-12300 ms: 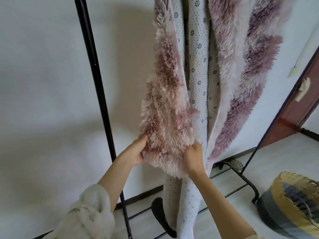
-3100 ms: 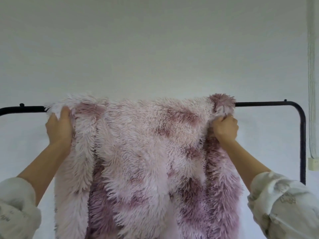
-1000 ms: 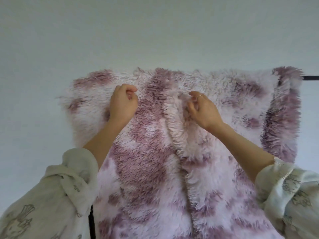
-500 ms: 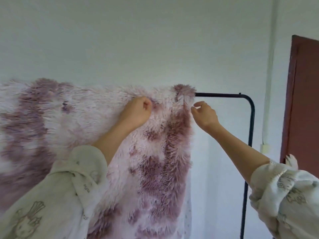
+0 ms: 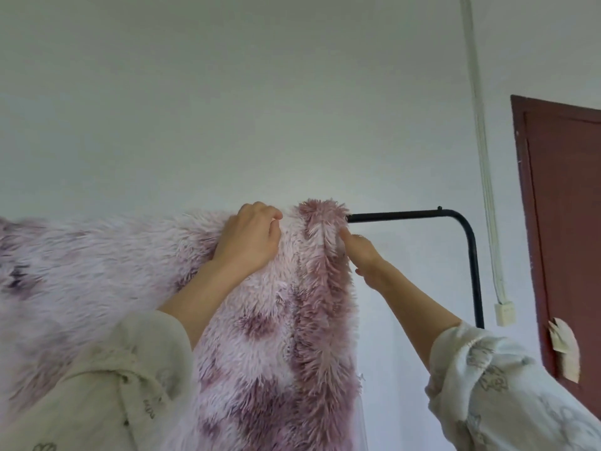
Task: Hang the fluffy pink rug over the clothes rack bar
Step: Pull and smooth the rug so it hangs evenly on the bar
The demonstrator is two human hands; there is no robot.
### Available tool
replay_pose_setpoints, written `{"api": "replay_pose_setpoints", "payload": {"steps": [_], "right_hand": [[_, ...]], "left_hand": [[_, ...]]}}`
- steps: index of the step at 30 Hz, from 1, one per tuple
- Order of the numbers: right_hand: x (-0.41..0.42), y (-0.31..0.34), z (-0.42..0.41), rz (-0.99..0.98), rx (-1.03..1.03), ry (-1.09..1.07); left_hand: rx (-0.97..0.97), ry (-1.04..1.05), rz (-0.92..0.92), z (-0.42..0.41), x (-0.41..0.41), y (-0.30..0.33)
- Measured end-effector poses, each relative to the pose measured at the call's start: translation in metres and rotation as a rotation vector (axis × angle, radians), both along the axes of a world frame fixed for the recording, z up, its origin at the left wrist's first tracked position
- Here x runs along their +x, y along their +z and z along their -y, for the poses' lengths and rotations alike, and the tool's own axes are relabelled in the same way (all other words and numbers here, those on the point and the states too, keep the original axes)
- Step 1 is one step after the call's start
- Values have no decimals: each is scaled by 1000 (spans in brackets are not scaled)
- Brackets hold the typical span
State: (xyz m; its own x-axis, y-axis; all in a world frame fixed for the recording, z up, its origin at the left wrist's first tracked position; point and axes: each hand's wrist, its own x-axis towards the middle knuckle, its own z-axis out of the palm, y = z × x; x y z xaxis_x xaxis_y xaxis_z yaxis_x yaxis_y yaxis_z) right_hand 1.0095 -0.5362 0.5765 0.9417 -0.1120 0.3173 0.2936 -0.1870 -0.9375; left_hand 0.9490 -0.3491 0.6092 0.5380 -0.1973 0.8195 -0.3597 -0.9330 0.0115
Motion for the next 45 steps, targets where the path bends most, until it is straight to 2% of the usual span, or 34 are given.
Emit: {"api": "replay_pose_setpoints", "payload": {"steps": [3,7,12,20,29,34,39,45], "right_hand": [[22,4,-4,-22,148,34],[35,9,6,-39,169,48],[45,26,26,45,193,110],[64,34,81,-62,467,7],[90,45,109,-51,558,1],[104,51,125,1,536,-21],[115,52,146,95,412,-72],[128,59,160,97,330,-146]], "left_hand": [[77,20,10,-1,14,4],[103,39,-37,5,27,4],[128,83,-49,20,35,2],[174,159,-99,45,41,4],[234,207,-107,78,63,5],[230,218,-90,94,84,6],[232,181,-63,117,101,6],[228,155,-63,133,109,9]]}}
